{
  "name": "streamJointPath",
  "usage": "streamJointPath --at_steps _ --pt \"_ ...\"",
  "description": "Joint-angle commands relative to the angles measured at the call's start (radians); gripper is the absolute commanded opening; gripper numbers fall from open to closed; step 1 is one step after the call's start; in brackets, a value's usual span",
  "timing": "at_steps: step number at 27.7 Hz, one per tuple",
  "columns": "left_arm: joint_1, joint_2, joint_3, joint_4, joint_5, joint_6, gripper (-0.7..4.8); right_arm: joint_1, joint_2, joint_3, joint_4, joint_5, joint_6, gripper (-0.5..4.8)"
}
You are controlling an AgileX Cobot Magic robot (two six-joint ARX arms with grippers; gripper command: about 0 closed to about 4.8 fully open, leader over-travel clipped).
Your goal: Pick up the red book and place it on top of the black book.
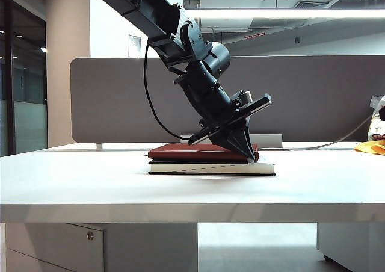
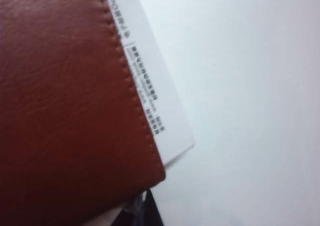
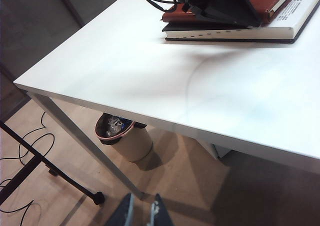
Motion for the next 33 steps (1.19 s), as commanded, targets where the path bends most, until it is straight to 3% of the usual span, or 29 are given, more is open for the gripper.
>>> streamJointPath --at_steps 1,12,16,18,20,25,33 --pt "-0.001 -0.005 0.008 0.035 -0.002 0.002 -0.06 0.0 0.0 0.006 0.0 -0.003 0.003 0.53" --pt "0.004 -0.003 0.008 0.021 0.014 0.006 -0.06 0.0 0.0 0.006 0.0 -0.003 0.003 0.54" --pt "0.004 -0.012 0.008 0.007 0.126 0.006 -0.01 0.0 0.0 0.006 0.0 -0.003 0.003 0.55" --pt "0.004 -0.024 0.008 0.006 0.152 0.005 0.0 0.0 0.0 0.006 0.0 -0.003 0.003 0.88" --pt "0.001 -0.044 0.008 0.011 0.151 0.007 0.24 0.0 0.0 0.006 0.0 -0.003 0.003 1.14" --pt "0.002 -0.101 0.008 0.016 0.08 0.019 0.26 0.0 0.0 0.006 0.0 -0.004 0.003 1.17" --pt "0.042 -0.146 0.008 -0.003 0.065 -0.022 0.26 0.0 0.0 0.006 -0.001 -0.008 0.004 1.17"
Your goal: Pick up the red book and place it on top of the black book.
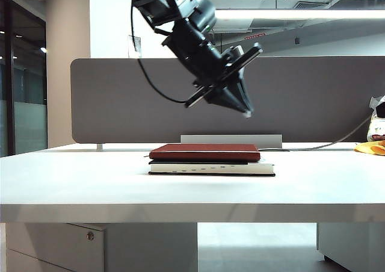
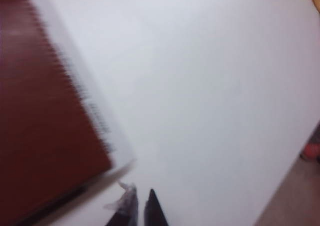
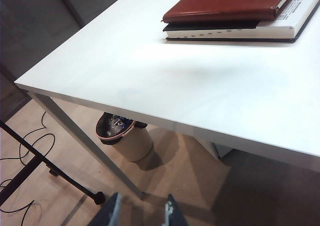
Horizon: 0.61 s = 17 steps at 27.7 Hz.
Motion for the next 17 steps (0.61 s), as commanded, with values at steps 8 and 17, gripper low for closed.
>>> streamJointPath --at_steps 8,17 --pt "0.018 -0.046 0.001 -0.042 -0.094 0.035 0.25 0.0 0.0 0.006 0.0 -0.009 0.002 1.17" --pt "0.068 -0.089 0.001 -0.106 -0.132 0.069 0.25 0.0 0.0 0.006 0.001 -0.008 0.002 1.17"
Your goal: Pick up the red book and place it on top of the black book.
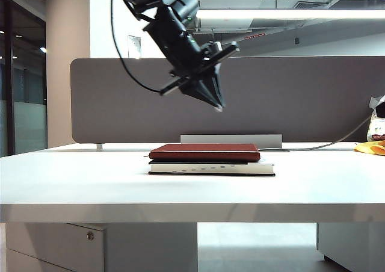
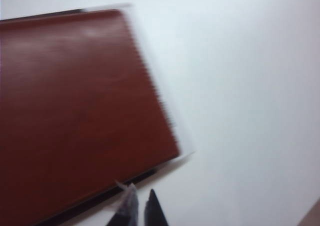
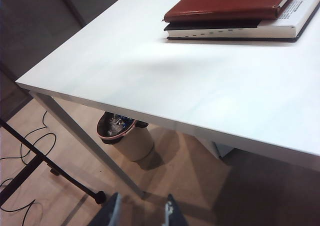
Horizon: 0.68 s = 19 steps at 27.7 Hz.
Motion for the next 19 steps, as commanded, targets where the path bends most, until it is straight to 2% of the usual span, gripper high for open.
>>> streamJointPath --at_steps 1,12,19 --pt "0.015 -0.039 0.001 -0.009 -0.031 0.024 0.25 0.0 0.0 0.006 0.002 -0.003 0.002 1.17" --pt "0.083 -0.142 0.001 -0.042 -0.067 0.045 0.25 0.0 -0.001 0.006 0.004 -0.002 0.001 1.17" --pt "0.098 -0.181 0.0 -0.08 -0.125 0.076 0.25 0.0 -0.001 0.006 0.004 -0.003 0.001 1.17"
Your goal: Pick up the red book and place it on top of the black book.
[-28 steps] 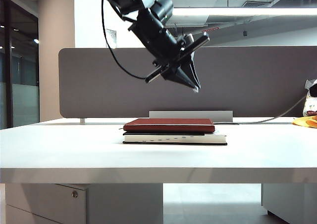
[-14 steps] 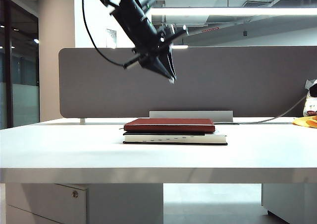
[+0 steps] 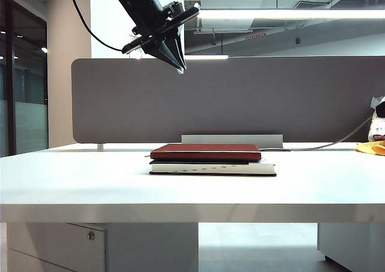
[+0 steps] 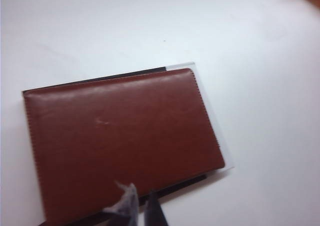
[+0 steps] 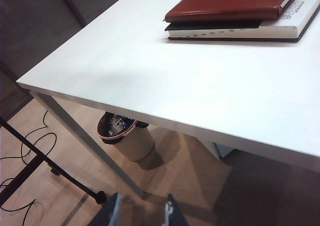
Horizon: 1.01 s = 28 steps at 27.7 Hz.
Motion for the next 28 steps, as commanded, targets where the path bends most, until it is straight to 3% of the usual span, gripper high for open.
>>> streamJointPath --at_steps 1,12,28 --pt "0.0 -0.026 0.0 -0.011 -0.039 0.021 0.25 0.0 0.0 0.006 0.004 -0.003 0.001 1.17" --pt "0.026 -0.109 0.0 -0.054 -0.092 0.038 0.25 0.0 -0.001 0.006 0.005 -0.005 0.001 1.17" --pt "0.085 -0.304 0.0 -0.237 -0.15 0.064 0.25 0.0 -0.001 0.008 0.007 -0.006 0.002 1.17"
